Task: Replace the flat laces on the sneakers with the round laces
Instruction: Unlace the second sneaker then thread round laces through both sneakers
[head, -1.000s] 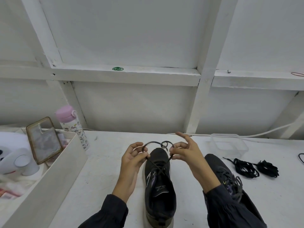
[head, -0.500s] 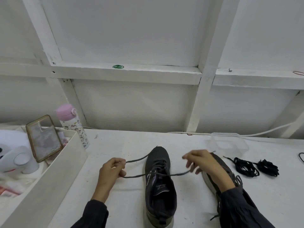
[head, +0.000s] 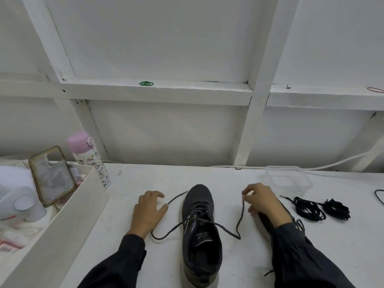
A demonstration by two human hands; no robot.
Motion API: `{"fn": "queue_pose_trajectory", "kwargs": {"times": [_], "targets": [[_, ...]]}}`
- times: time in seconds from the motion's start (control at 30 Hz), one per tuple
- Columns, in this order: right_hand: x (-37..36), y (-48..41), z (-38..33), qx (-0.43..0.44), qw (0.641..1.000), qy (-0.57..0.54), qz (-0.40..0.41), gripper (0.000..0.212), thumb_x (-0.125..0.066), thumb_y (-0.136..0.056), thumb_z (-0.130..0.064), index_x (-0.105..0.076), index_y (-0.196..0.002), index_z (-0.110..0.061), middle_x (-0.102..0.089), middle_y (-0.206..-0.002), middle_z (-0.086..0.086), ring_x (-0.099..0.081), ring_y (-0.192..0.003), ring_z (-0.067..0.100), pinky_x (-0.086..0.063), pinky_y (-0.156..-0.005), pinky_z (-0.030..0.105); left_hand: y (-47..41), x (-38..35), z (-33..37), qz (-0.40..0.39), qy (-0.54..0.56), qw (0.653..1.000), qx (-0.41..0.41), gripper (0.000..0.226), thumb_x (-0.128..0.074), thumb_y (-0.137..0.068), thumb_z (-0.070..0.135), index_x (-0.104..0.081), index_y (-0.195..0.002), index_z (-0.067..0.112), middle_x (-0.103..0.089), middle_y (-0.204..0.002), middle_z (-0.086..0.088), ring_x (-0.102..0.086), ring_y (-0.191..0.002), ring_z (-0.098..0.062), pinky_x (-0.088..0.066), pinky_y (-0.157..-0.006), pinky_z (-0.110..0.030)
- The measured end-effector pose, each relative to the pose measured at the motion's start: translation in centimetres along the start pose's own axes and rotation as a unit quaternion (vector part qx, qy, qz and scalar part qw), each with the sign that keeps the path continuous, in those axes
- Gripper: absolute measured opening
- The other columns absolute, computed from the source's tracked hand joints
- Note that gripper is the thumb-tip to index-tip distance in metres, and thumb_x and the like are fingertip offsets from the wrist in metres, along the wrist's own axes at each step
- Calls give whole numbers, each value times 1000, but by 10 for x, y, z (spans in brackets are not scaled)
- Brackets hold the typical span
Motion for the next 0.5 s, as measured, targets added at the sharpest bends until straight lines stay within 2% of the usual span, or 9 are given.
{"fn": "queue_pose_trajectory", "kwargs": {"times": [0.07, 0.13, 0.2, 0.23, 0.27, 0.33, 0.4, 0.5], "targets": [[-10, -9, -1, -2, 999, 47, 1, 24, -50, -90, -1, -60, -111, -5, -66, -91, 16, -69, -57, 31, -58, -55, 32, -10, -12, 17, -21, -33, 998, -48, 44, -50, -97, 26, -43, -141, 23, -38, -148, 1, -34, -134, -19, -33, -105, -34], [-22, -12, -5, 11, 988, 156, 14, 29, -45, -91, -1, -56, -117, -6, -58, -113, 15, -66, -71, 31, -56, -63, 35, -17, -31, 30, -62, -90, 990, -89, 57, -41, -98, 12, -27, -152, 24, -22, -159, 1, -21, -145, -19, -25, -114, -34], [-30, -12, -7, 29, 965, 254, 56, 15, -40, -92, 0, -52, -99, -5, -52, -113, 14, -58, -83, 30, -46, -66, 33, -17, -49, 35, -93, -138, 978, -123, 64, -36, -95, 4, -22, -154, 28, -16, -162, 4, -15, -148, -19, -18, -118, -36], [-34, -13, -7, 35, 958, 273, 75, 13, -38, -91, 2, -46, -85, -6, -51, -107, 12, -52, -81, 28, -41, -66, 31, -17, -52, 35, -84, -140, 978, -132, 61, -37, -96, 5, -29, -152, 27, -22, -160, 4, -20, -147, -19, -19, -117, -37], [-37, -14, -7, 39, 956, 278, 87, 19, -37, -90, 4, -39, -75, -8, -49, -101, 10, -47, -78, 26, -39, -66, 30, -17, -49, 35, -54, -120, 981, -141, 53, -41, -96, 7, -41, -146, 24, -34, -155, 3, -30, -143, -21, -25, -113, -37], [-39, -16, -5, 44, 958, 264, 104, 17, -37, -87, 5, -42, -79, -9, -51, -96, 8, -50, -81, 27, -37, -65, 31, -15, -39, 37, 12, -70, 985, -155, 26, -54, -96, 17, -64, -120, 20, -61, -127, 3, -53, -119, -21, -39, -94, -35], [-36, -20, -3, 54, 966, 225, 117, 19, -41, -88, 0, -52, -99, -11, -59, -99, 7, -57, -89, 28, -37, -64, 31, -11, -30, 39, 49, -63, 985, -154, 8, -60, -94, 23, -67, -96, 18, -65, -101, 5, -58, -97, -19, -38, -78, -30], [-25, -18, -13, 74, 991, 62, 92, 27, -53, -90, -7, -59, -116, -10, -63, -99, 7, -61, -88, 24, -48, -71, 34, -11, -26, 28, 49, -20, 994, -93, 9, -54, -98, 17, -59, -90, 18, -63, -88, 5, -57, -84, -18, -42, -73, -30]]}}
Point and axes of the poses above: each hand's wrist, its own y-axis away from the middle knuckle, its own x-axis out of the back of the hand, z = x × y, the point moved 10 cm from there along -y, towards the middle knuckle
